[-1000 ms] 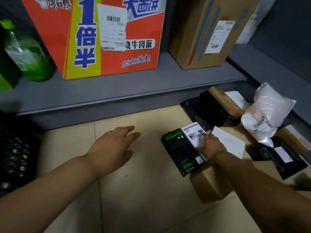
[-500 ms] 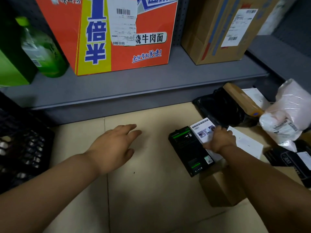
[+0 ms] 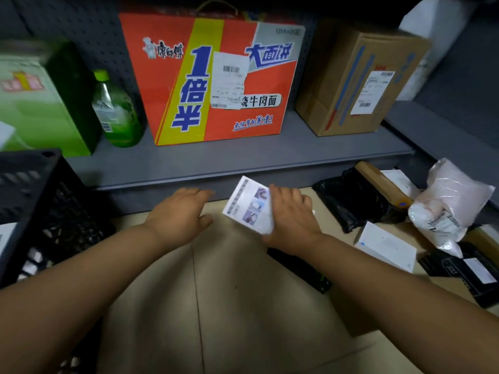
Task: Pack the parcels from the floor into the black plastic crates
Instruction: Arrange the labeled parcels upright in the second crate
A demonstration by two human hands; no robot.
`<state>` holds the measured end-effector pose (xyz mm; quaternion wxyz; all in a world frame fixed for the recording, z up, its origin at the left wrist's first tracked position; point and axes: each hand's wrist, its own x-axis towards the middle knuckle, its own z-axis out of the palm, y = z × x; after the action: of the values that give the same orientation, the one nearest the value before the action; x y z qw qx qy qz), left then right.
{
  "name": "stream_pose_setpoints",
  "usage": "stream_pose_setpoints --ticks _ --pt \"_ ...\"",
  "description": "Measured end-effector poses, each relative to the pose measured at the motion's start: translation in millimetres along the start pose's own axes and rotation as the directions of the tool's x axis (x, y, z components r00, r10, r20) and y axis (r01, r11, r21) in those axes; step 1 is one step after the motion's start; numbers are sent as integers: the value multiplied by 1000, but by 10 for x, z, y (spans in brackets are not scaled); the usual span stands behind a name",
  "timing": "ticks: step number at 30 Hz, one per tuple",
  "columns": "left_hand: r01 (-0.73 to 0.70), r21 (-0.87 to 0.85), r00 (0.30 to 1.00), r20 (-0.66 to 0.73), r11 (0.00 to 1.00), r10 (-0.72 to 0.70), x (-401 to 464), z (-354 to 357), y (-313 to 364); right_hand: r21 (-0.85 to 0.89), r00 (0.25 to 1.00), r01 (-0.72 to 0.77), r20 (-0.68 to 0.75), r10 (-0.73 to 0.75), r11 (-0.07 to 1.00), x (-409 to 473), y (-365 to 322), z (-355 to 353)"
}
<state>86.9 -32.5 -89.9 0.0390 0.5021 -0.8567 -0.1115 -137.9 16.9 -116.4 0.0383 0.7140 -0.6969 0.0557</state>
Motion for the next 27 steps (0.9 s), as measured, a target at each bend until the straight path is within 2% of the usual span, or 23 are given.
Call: stream_pose_setpoints --ticks 3,5,9,10,14,17,19,20,21,23,25,27 --pt "131 -235 989 -38 963 -143 -93 -205 -174 -39 989 137 -45 -139 990 18 -429 -231" --pt "213 -438 970 -10 873 -242 -173 -344 -319 -53 975 208 -66 -211 977 27 -683 -389" --pt "279 -819 941 131 501 -311 -365 -575 -649 -32 946 309 -95 -311 950 76 -1104 -619" --pt "269 -850 944 139 453 -301 -416 -621 -736 -29 939 328 -104 -329 944 95 -1197 -661" --pt "209 -890 953 94 405 -287 -581 -838 -997 -35 920 376 -102 -377 926 210 -1509 -832" --pt "160 -910 946 31 383 -321 -667 -1005 -1152 86 961 271 -78 -265 959 356 -1641 -989" --pt "150 -908 929 -5 390 -369 -717 -1086 -1254 169 991 73 -122 -53 983 469 -1678 -1070" --pt "149 -911 916 -19 386 -400 -737 -1120 -1300 264 990 -61 -111 93 963 526 -1682 -1084" --pt "147 -912 905 -32 382 -425 -755 -1150 -1343 405 970 -196 -54 238 893 580 -1690 -1082" --pt "136 -922 892 -45 361 -450 -776 -1183 -1405 662 907 -382 136 398 645 629 -1746 -1062" --pt "117 -933 896 -49 341 -441 -795 -1203 -1416 783 855 -466 277 440 413 645 -1822 -1026" --pt "82 -929 906 -82 360 -416 -820 -1224 -1389 830 832 -483 337 441 279 634 -1902 -1020"
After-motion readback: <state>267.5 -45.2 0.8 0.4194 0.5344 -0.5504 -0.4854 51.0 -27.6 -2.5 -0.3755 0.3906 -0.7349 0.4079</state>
